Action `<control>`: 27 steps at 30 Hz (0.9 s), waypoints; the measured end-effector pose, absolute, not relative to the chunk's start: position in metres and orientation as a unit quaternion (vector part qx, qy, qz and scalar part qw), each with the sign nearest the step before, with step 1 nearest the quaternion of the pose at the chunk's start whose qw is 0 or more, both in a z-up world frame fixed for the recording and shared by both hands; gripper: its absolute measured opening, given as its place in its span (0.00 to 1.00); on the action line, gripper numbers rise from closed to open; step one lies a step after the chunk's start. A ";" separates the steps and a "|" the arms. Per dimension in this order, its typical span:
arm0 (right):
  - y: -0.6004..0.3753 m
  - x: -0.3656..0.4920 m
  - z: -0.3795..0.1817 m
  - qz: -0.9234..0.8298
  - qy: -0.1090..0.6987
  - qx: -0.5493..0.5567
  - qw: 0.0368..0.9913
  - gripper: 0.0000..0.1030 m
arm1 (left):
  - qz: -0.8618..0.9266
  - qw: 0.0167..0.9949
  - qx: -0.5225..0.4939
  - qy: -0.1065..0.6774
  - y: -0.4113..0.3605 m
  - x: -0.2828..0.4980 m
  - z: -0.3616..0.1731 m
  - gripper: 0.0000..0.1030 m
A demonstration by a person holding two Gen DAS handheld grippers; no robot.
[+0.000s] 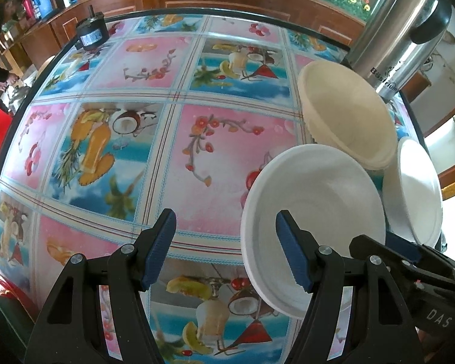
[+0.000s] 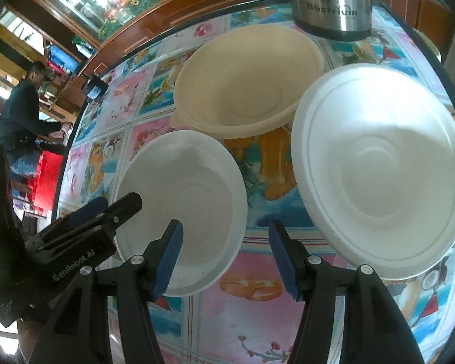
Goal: Organize plates and bowls
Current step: 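Close both tools on the rim of the white paper plate, then lift the white plate with both tools and carry it over the green basin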
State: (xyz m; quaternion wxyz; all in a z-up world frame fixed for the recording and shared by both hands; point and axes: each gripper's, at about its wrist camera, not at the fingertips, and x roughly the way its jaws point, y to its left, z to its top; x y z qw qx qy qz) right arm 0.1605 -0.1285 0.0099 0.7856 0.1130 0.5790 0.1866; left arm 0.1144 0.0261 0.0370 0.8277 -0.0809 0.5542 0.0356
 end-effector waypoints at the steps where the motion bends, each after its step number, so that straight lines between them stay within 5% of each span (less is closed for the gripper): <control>1: -0.129 0.161 0.009 0.186 0.579 0.116 0.785 0.57 | 0.037 0.827 -0.080 0.555 0.026 0.115 0.036 0.67; 7: -0.130 0.160 0.004 0.193 0.582 0.116 0.782 0.55 | 0.043 0.824 -0.076 0.560 0.026 0.118 0.030 0.67; 13: -0.126 0.159 0.000 0.208 0.587 0.105 0.775 0.24 | 0.035 0.827 -0.084 0.555 0.027 0.116 0.029 0.66; 15: -0.123 0.158 -0.001 0.214 0.587 0.101 0.774 0.17 | 0.032 0.826 -0.087 0.556 0.026 0.116 0.027 0.56; 16: -0.123 0.157 -0.001 0.217 0.587 0.100 0.773 0.16 | 0.030 0.824 -0.089 0.558 0.027 0.116 0.026 0.45; 20: -0.117 0.151 0.001 0.235 0.584 0.096 0.771 0.15 | 0.033 0.824 -0.088 0.559 0.027 0.111 0.026 0.31; 27: -0.102 0.137 0.015 0.243 0.573 0.069 0.780 0.14 | 0.032 0.829 -0.088 0.552 0.029 0.097 0.038 0.30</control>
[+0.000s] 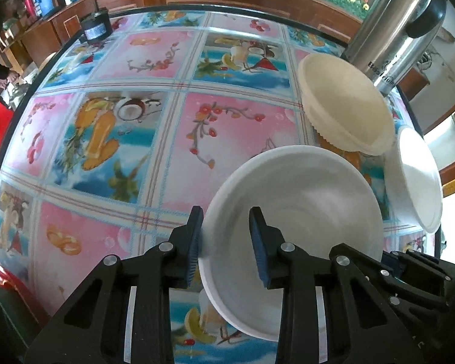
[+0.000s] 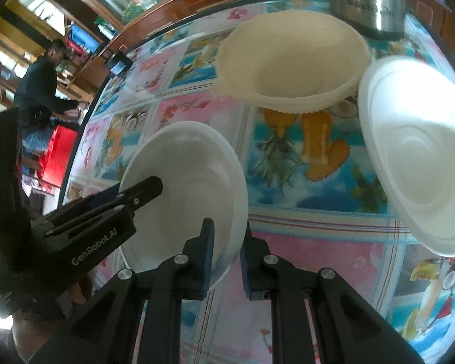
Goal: Organize plates and bowls
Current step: 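Lift the white plate with both tools and carry it over the green basin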
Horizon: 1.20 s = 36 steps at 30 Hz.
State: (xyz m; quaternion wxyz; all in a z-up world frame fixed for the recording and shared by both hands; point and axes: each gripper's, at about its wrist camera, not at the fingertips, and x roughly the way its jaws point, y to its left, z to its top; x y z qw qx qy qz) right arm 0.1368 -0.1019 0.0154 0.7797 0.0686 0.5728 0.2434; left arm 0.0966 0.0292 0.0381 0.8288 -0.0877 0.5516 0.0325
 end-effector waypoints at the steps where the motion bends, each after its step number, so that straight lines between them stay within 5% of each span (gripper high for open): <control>1: -0.101 0.136 0.017 0.245 0.572 0.071 0.780 0.14 | 0.033 0.829 -0.092 0.551 0.032 0.093 0.040 0.30; 36: 0.041 0.036 0.070 0.349 0.557 -0.014 0.754 0.16 | 0.085 0.835 -0.139 0.525 0.166 -0.058 0.116 0.30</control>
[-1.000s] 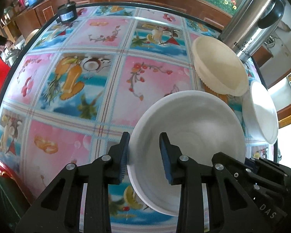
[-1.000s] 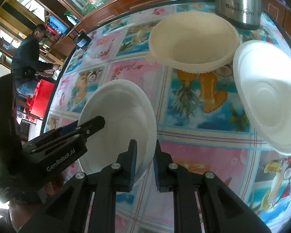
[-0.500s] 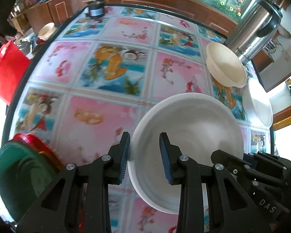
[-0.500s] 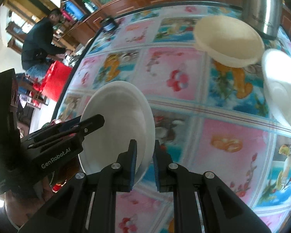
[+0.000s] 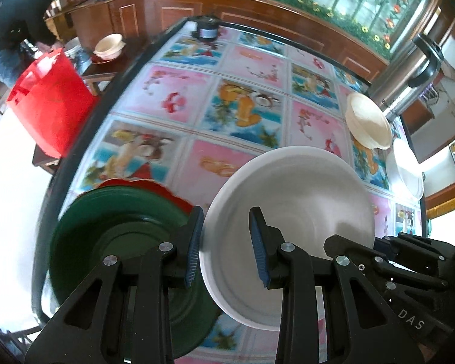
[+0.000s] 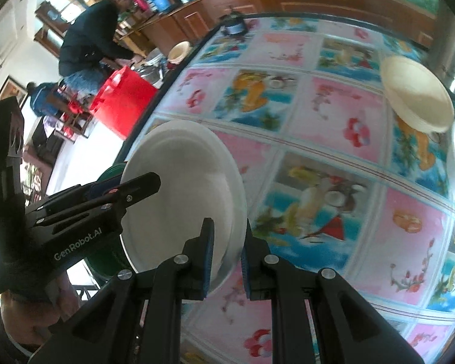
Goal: Organize plates and bowls
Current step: 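Lift the white plate with both tools and carry it over the green basin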
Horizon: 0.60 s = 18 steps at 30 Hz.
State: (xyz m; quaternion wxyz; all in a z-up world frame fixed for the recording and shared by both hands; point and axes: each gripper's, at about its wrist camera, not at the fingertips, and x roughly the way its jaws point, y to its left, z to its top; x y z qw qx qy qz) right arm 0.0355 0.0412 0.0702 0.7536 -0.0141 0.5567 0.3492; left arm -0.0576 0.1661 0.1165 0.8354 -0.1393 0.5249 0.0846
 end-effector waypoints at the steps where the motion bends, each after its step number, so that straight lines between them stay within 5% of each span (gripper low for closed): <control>1: 0.047 0.033 0.071 0.352 0.556 -0.018 0.752 0.16 | 0.089 0.835 -0.140 0.524 0.172 -0.063 0.118 0.30; 18: 0.143 -0.007 0.056 0.405 0.566 -0.081 0.713 0.18 | 0.141 0.816 -0.168 0.535 0.255 -0.123 0.107 0.30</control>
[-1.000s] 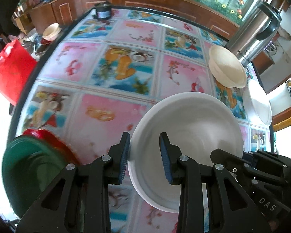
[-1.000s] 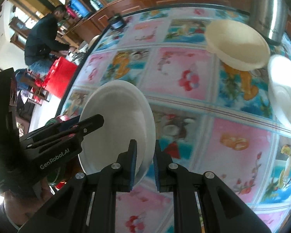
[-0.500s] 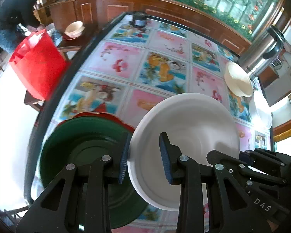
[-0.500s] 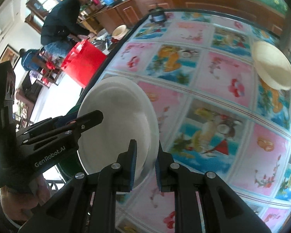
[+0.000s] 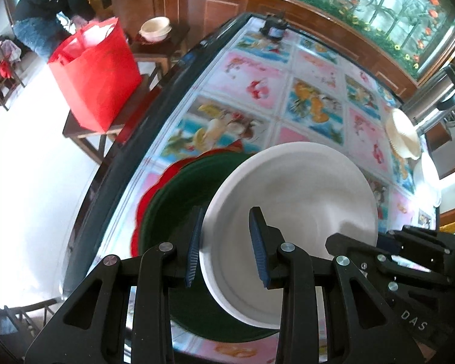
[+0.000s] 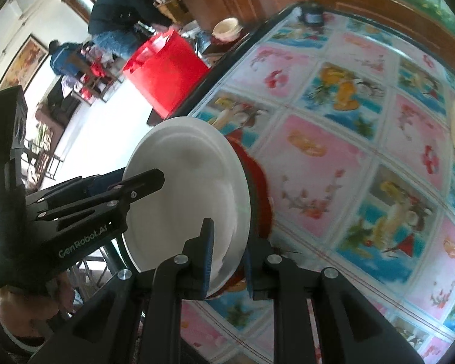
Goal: Organize plates and bowls
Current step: 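Lift the white plate with both tools and carry it over the green basin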
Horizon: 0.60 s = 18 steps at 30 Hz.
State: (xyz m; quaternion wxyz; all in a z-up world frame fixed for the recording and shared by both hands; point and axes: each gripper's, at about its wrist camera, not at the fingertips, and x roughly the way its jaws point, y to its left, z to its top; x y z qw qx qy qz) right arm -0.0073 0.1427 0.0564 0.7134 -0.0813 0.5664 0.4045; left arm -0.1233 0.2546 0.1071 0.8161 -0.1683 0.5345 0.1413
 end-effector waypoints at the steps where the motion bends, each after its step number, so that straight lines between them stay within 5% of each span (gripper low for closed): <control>1: 0.145 -0.009 0.054 0.406 0.569 -0.082 0.710 0.18 | 0.143 0.813 -0.172 0.538 0.258 -0.127 0.103 0.30; 18: 0.161 -0.020 0.030 0.395 0.589 -0.101 0.698 0.18 | 0.156 0.799 -0.156 0.560 0.265 -0.133 0.063 0.30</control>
